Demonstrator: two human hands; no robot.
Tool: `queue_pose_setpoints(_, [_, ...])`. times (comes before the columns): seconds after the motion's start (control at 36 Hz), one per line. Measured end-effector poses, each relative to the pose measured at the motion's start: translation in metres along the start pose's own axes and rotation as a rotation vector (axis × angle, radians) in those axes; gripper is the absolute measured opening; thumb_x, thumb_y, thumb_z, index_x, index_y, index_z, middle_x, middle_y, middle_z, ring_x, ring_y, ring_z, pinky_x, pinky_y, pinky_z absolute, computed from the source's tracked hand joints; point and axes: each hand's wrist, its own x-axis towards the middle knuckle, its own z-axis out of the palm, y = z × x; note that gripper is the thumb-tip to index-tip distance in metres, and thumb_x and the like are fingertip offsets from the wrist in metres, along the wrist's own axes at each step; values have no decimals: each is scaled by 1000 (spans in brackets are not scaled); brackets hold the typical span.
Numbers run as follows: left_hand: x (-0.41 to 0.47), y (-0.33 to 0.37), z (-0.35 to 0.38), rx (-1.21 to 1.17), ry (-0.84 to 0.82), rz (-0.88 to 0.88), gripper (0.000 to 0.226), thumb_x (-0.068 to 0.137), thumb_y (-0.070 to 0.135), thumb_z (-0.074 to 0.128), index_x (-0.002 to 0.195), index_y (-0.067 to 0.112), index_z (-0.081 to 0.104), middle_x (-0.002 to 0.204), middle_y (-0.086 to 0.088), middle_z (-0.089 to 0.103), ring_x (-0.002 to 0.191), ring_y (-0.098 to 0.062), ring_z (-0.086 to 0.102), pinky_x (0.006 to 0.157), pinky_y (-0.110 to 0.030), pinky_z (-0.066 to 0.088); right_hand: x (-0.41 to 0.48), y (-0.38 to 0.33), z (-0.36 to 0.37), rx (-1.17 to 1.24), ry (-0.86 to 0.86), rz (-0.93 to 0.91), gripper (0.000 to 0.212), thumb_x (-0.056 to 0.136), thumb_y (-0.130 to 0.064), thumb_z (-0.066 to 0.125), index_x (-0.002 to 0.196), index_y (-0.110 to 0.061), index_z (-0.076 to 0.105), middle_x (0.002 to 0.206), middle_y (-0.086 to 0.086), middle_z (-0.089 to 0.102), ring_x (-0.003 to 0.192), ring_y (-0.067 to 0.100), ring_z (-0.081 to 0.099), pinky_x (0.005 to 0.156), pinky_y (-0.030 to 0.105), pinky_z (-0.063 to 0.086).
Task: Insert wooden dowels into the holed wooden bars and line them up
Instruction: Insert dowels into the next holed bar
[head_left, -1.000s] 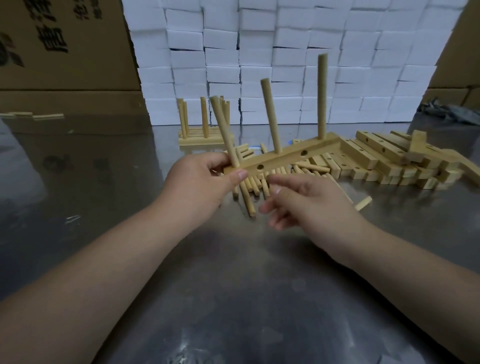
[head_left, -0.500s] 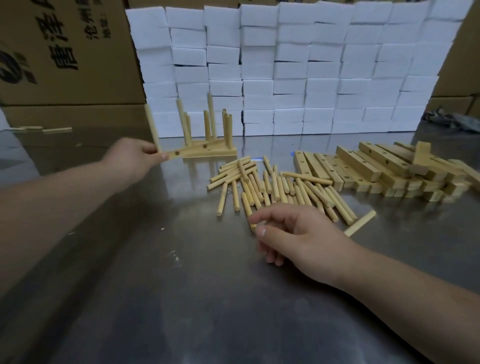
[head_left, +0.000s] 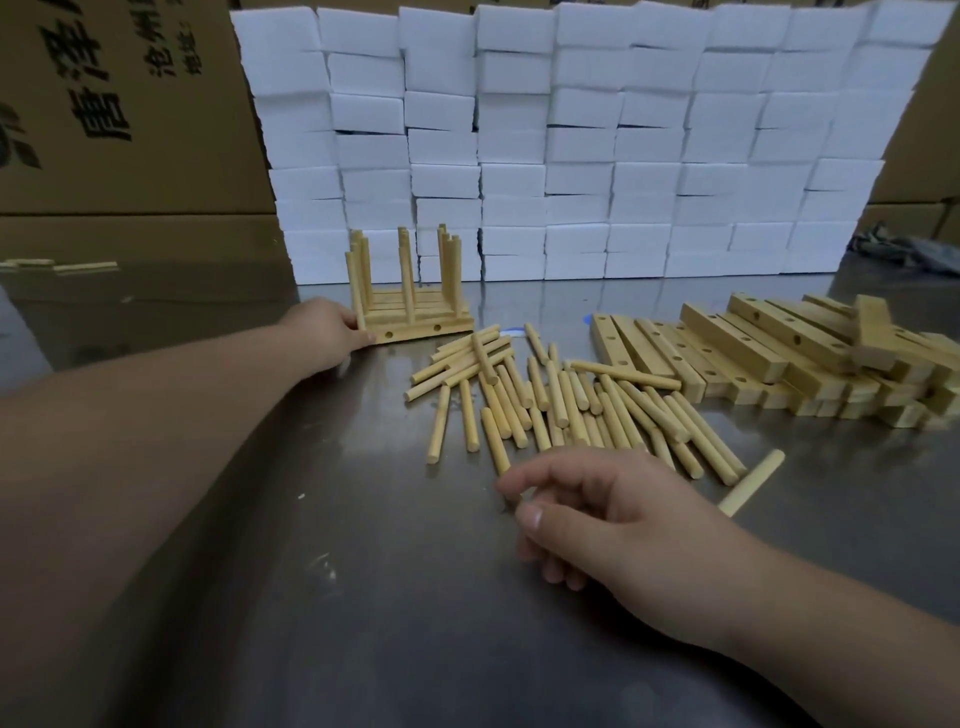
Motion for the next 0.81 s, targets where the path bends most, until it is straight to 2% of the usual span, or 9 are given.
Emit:
queue_pose_setpoints(0.11, [13, 2, 6, 51, 50, -8, 21, 85, 40, 62, 90, 20, 63, 67, -2, 64, 62, -15, 56, 51, -26, 38, 0, -1, -1, 2, -17, 12, 24, 71, -46, 55, 91, -38, 63, 76, -1, 68, 64, 3, 62, 67, 26, 52])
queue_pose_setpoints(0.22, [21, 2, 8, 96, 95, -27, 28, 83, 43, 64, 87, 15, 58, 79, -2, 57, 71, -19, 53, 61, -29, 41, 0, -1, -1, -1, -27, 16, 23, 71, -47, 55, 91, -39, 63, 79, -3, 68, 65, 2, 62, 66, 24, 51])
queue_pose_setpoints(0.36, [23, 3, 8, 168, 95, -39, 35, 84, 46, 60, 82, 11, 63, 78, -7, 64, 73, -23, 59, 55, -29, 41, 0, 0, -2, 14, -28, 20, 21, 71, -46, 56, 90, -40, 64, 76, -7, 67, 63, 1, 61, 63, 21, 49])
queue_pose_setpoints(0.5, [20, 11, 12, 219, 123, -58, 36, 86, 43, 57, 70, 12, 59, 67, -6, 62, 63, -21, 58, 47, -27, 34, 0, -1, 0, 27, -22, 20, 21, 70, -45, 56, 89, -38, 64, 77, -1, 68, 61, 1, 60, 64, 24, 51])
queue_pose_setpoints(0.58, [15, 17, 13, 231, 149, -76, 31, 87, 39, 57, 74, 11, 59, 71, -7, 60, 64, -21, 56, 45, -28, 32, 1, 0, 0, 20, -19, 16, 22, 70, -45, 56, 90, -37, 64, 75, 0, 68, 62, 3, 60, 66, 29, 53])
queue_pose_setpoints(0.69, [0, 32, 16, 254, 151, -48, 25, 90, 32, 50, 78, 10, 54, 73, -7, 53, 60, -19, 50, 44, -27, 29, 1, 2, 1, 58, -11, 10, 21, 71, -42, 56, 88, -35, 64, 70, -5, 66, 60, 4, 61, 63, 23, 50])
queue_pose_setpoints(0.81, [-28, 49, 16, 168, 109, 36, 30, 93, 32, 44, 90, 8, 61, 81, -8, 60, 69, -21, 57, 49, -28, 35, 2, 1, 1, 72, -7, -11, 11, 80, -33, 59, 90, -32, 64, 70, -3, 65, 60, 5, 61, 60, 20, 49])
